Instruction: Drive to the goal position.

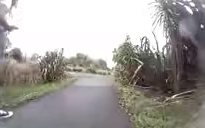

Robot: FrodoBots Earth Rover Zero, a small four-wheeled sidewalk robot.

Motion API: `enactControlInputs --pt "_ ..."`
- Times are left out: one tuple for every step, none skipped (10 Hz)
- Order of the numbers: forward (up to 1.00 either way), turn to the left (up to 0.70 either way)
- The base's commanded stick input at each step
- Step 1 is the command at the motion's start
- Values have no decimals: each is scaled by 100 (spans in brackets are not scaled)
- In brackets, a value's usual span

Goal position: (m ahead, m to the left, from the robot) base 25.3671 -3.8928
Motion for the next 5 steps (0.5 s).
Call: enactControlInputs --pt "85 0" --pt "85 0" --pt "85 0" --pt "85 0" --pt "85 0"
